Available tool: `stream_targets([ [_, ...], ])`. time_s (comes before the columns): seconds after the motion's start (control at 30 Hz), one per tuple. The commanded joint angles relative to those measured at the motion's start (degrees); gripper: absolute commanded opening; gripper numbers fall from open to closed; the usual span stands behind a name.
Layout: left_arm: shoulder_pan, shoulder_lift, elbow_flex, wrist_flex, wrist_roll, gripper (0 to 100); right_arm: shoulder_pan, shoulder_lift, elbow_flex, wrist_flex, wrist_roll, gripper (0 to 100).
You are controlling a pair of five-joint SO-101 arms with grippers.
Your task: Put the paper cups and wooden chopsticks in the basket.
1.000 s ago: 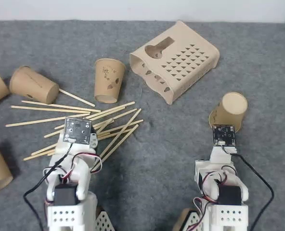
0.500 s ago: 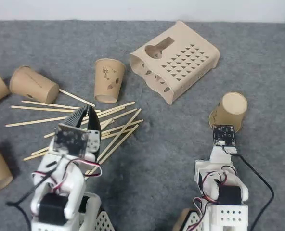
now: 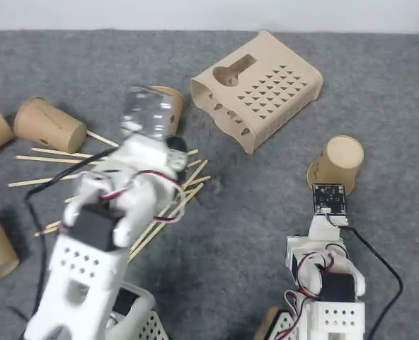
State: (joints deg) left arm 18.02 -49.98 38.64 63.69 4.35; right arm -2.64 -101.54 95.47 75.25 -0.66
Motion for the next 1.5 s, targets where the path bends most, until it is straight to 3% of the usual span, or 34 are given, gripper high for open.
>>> stream_targets([
  [0.0, 4.4, 2.5, -2.2, -4.5, 3.6, 2, 0.6, -0.7, 0.7, -1.0, 1.1, 0.8],
  [0.13, 4.7, 8.1, -2.2, -9.5, 11.1, 2, 0.6, -0.7, 0.7, -1.0, 1.1, 0.8],
  [0.33, 4.4, 20.0, -2.2, -17.0, 15.5, 21, 0.6, -0.7, 0.7, -1.0, 1.1, 0.8],
  [0.43, 4.6, 24.5, -2.2, -21.9, 16.1, 26, 0.6, -0.7, 0.7, -1.0, 1.1, 0.8],
  [0.73, 6.9, 40.2, -2.2, -37.6, 15.9, 26, 0.6, -0.7, 0.7, -1.0, 1.1, 0.8],
  [1.2, 8.1, 65.1, -2.9, -78.3, 15.9, 26, 0.6, -0.7, 0.7, -1.0, 1.1, 0.8],
  [1.47, 6.4, 74.1, -12.5, -81.6, 15.9, 26, 0.6, -0.7, 0.7, -1.0, 1.1, 0.8],
])
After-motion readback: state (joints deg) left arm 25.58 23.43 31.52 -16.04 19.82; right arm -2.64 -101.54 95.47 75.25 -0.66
